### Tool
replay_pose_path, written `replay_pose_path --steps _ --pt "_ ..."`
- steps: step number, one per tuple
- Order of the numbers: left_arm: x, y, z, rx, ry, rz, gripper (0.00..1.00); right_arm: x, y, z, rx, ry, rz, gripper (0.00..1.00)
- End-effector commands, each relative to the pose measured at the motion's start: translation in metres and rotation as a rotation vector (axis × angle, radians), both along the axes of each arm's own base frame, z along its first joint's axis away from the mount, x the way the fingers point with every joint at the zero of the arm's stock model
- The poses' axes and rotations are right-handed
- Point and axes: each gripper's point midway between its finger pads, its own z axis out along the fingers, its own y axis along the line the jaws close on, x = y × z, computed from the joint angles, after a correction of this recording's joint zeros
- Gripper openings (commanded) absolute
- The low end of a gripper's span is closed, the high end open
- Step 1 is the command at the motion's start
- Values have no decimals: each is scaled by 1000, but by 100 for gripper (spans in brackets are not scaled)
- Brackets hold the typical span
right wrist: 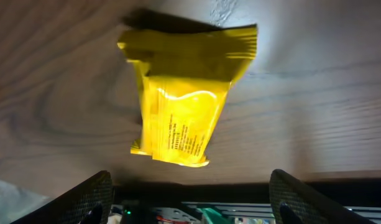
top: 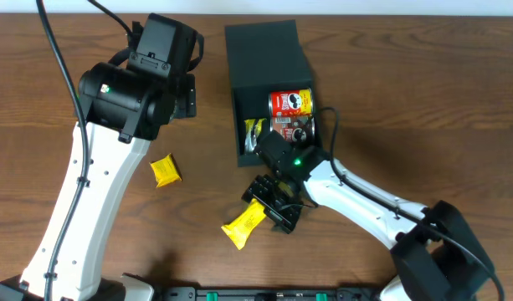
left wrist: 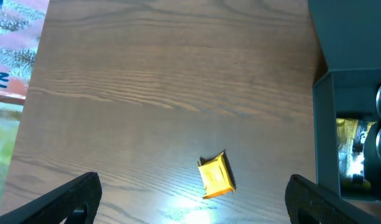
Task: Pack container
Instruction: 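Grasp the yellow snack packet on the table with the right gripper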
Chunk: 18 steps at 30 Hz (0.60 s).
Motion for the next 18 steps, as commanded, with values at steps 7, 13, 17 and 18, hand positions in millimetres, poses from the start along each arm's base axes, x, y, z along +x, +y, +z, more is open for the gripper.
replay_pose_path --steps 7,13,17,18 --pt "-3 6 5 15 -15 15 95 -8 7 -12 -8 39 10 80" --pt "-2 6 5 13 -19 15 95 -13 13 -25 9 92 26 77" --pt "-2 6 5 13 -20 15 95 -17 19 -35 26 131 41 77" --pt "-2 6 5 13 -20 15 96 -16 20 -37 33 124 47 77"
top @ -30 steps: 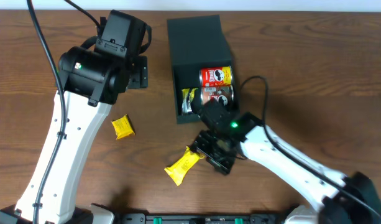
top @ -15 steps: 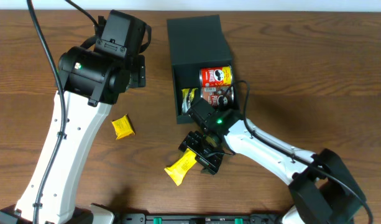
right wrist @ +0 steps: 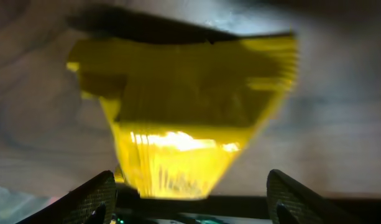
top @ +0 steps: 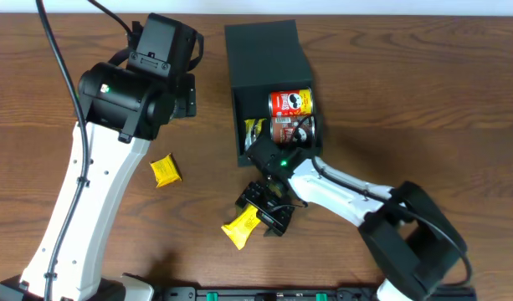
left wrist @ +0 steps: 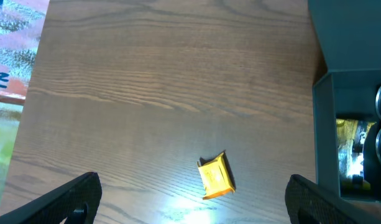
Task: Pack container
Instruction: 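Grasp the yellow snack packet on the table with the right gripper, then lift the yellow packet, carry it to the box and release inside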
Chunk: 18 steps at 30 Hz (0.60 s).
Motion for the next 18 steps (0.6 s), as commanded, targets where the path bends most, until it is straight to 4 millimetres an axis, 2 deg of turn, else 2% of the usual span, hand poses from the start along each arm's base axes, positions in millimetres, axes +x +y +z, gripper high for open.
replay_pose_path --steps 1,4,6,11,12,18 --pt "-2 6 5 14 -17 15 96 -5 7 -3 31 14 28 77" --pt "-2 6 5 13 -18 15 95 -3 7 -3 38 0 37 77" --pt "-2 6 5 13 -18 15 95 -2 6 -4 34 -2 36 73" --pt "-2 6 5 13 -18 15 95 -2 6 -4 30 -7 36 56" --pt "-2 6 5 13 -18 15 95 -2 5 -4 29 -7 36 50" --pt "-2 6 5 13 -18 15 95 -1 5 -4 33 -11 41 35"
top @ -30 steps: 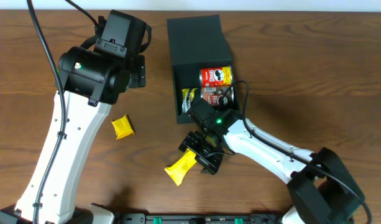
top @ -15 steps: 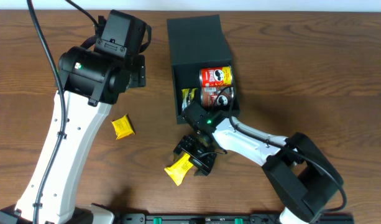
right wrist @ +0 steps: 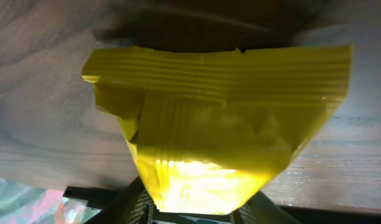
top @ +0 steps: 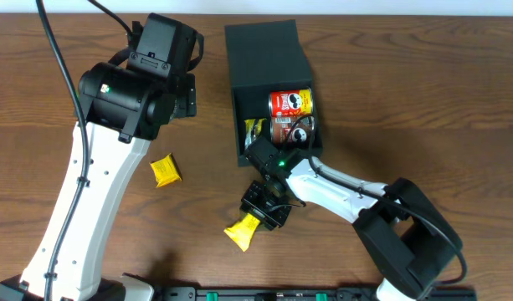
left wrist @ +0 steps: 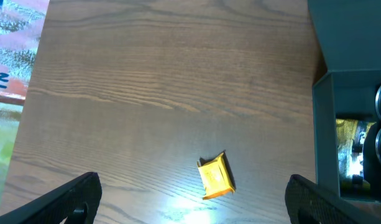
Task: Pack container
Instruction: 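Lift the yellow packet, carry it to the box and release inside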
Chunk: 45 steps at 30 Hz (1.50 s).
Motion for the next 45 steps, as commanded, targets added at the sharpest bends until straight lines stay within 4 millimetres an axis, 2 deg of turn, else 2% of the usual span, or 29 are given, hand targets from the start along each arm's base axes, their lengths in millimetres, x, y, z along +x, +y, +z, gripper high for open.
replay_pose_path --steps 1,6,15,18,22,26,35,38,42,45 --pt "-2 6 5 13 -18 15 95 -1 1 -1 7 -1 13 31" --pt "-2 6 5 13 -19 15 95 5 9 4 67 -39 55 25" --pt "-2 5 5 12 -22 15 95 19 22 19 126 -116 120 21" --pt "-2 5 5 11 -22 15 95 25 27 28 147 -149 154 15" --pt "-1 5 5 11 -22 15 95 33 34 41 152 -206 206 14" --pt "-1 5 5 11 -22 15 96 39 39 52 159 -248 243 2" --pt "-2 5 5 11 -22 14 95 46 46 62 187 -288 267 2" --pt "-1 5 5 11 -22 15 95 54 54 74 214 -328 283 2" --pt "-1 5 5 11 -22 15 95 72 70 103 270 -418 309 2" --pt "-1 5 6 10 -25 15 96 88 69 119 230 -497 322 1"
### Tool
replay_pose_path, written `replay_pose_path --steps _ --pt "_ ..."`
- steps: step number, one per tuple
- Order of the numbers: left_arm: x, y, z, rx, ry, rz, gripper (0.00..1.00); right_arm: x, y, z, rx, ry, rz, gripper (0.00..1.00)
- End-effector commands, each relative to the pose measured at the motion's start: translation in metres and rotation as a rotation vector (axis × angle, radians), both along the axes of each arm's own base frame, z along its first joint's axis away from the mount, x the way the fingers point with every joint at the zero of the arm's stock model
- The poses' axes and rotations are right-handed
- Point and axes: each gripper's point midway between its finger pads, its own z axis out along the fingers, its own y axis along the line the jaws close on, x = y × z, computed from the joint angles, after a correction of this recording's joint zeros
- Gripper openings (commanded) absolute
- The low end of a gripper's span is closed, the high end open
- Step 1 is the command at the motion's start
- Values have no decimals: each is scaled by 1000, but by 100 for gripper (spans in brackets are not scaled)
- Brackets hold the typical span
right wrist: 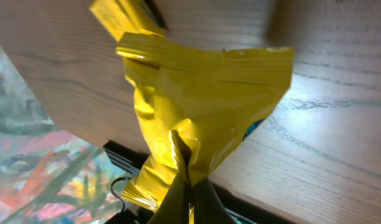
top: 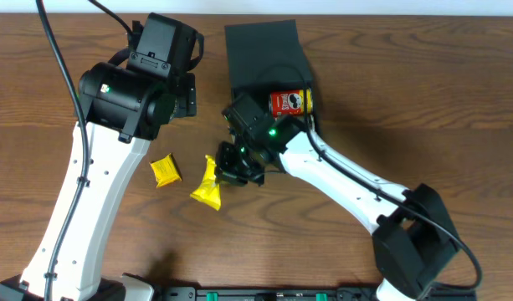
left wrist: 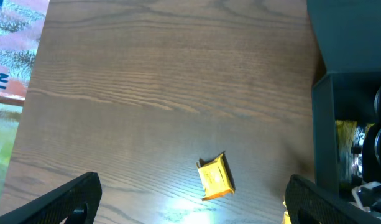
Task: Pack container
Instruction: 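Lift the yellow packet, carry it to the box and release inside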
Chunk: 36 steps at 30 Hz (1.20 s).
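Note:
The black container lies on its side with a red Pringles can showing in its open front. My right gripper is shut on one end of a yellow snack bag, which hangs crumpled above the table left of the opening. In the right wrist view the bag fills the middle, pinched between the fingers. A small yellow packet lies flat on the wood. My left gripper hovers open high over that packet, with nothing between its fingers.
The left wrist view shows the container's wall at the right, with a foil packet and dark can ends inside. A black rail runs along the table's front edge. Colourful printed material lies off the table's left side.
My right gripper, still shut on the yellow bag, was low near the table's front. It now holds the bag raised, further left and back, beside the small packet. The left arm has not moved.
My right gripper stood open over the yellow bag lying in front of the container. It was then closer around the bag, then shut on its end. Now the bag hangs lifted left of the container's opening. The left gripper stayed open above the small packet throughout.

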Motion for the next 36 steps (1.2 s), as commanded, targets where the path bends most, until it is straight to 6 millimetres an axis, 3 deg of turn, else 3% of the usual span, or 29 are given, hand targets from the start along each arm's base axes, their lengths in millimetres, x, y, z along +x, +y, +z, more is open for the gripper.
replay_pose_path --steps 1,8,24,32,36 --pt "-1 5 6 9 -26 15 95 18 2 17 -23 -119 20 2" --pt "0 6 22 -14 -97 17 95 52 -23 35 -102 -255 26 2" --pt "9 1 38 -60 -186 25 95 119 -94 30 -305 -599 285 2" --pt "12 -1 36 -83 -192 40 96 137 -100 33 -360 -674 273 3" --pt "13 -2 34 -80 -184 40 96 143 -96 21 -360 -669 274 3"
